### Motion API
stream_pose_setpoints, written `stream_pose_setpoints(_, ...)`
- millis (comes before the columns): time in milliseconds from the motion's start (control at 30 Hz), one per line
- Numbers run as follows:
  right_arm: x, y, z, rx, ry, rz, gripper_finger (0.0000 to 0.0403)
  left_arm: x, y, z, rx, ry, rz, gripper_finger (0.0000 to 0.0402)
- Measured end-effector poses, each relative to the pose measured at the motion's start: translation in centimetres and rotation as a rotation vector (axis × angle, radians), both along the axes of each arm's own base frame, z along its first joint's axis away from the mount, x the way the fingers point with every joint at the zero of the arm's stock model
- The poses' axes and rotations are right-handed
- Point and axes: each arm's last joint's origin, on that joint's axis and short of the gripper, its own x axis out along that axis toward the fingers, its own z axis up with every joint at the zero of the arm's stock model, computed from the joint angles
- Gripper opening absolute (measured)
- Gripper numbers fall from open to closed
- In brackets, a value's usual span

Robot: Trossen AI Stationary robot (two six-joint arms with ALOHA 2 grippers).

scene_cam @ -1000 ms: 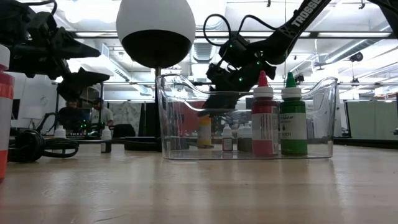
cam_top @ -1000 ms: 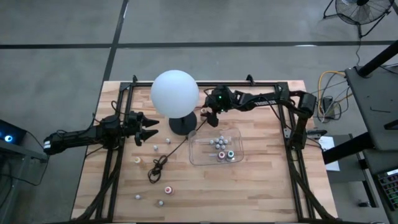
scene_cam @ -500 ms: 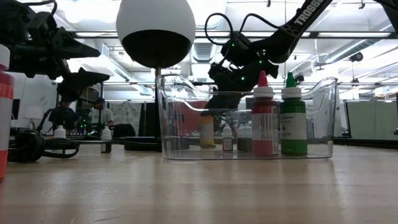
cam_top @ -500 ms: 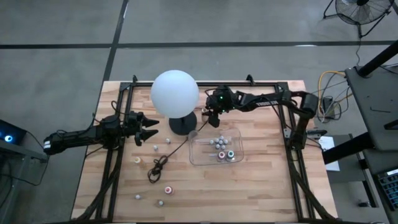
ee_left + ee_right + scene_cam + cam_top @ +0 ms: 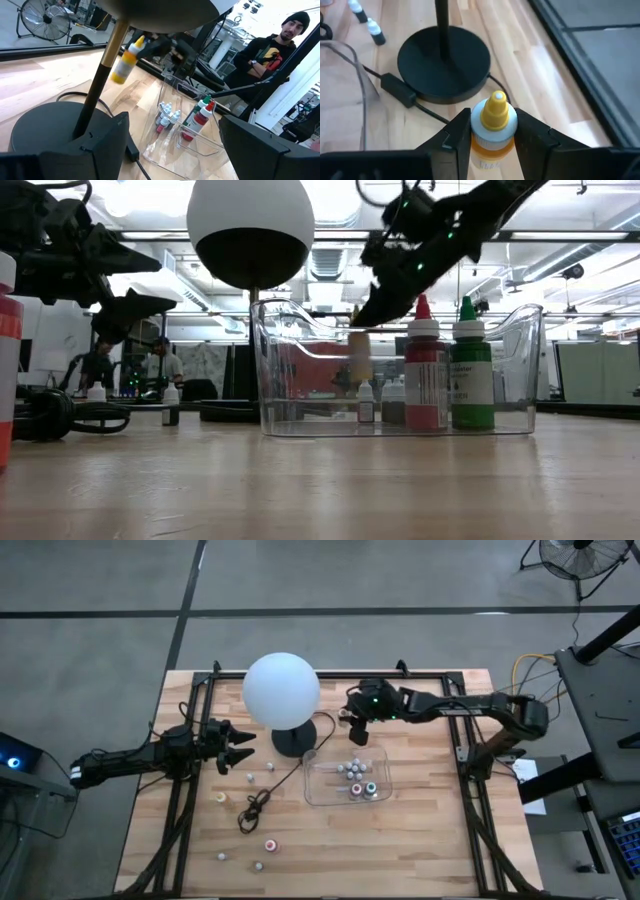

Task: Pick & Place food coloring
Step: Put the large yellow food coloring bottle into the transparent bin

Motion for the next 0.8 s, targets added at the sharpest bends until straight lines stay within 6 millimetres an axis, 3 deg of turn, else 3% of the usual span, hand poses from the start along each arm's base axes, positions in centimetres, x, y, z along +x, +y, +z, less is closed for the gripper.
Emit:
stream_pose_setpoints(300, -2.2, 4.3, 4.2, -0.075, -0.061, -0.009, 0.0111, 0.0, 0.0, 0.0, 0.000, 0.000, 0.000, 0.0279)
stream_pose_setpoints(800, -5.1, 11.9, 8.9, 0.028, -0.077, 0.134, 0.0111, 0.0, 0.0, 0.0, 0.000, 0.000, 0.000, 0.0279)
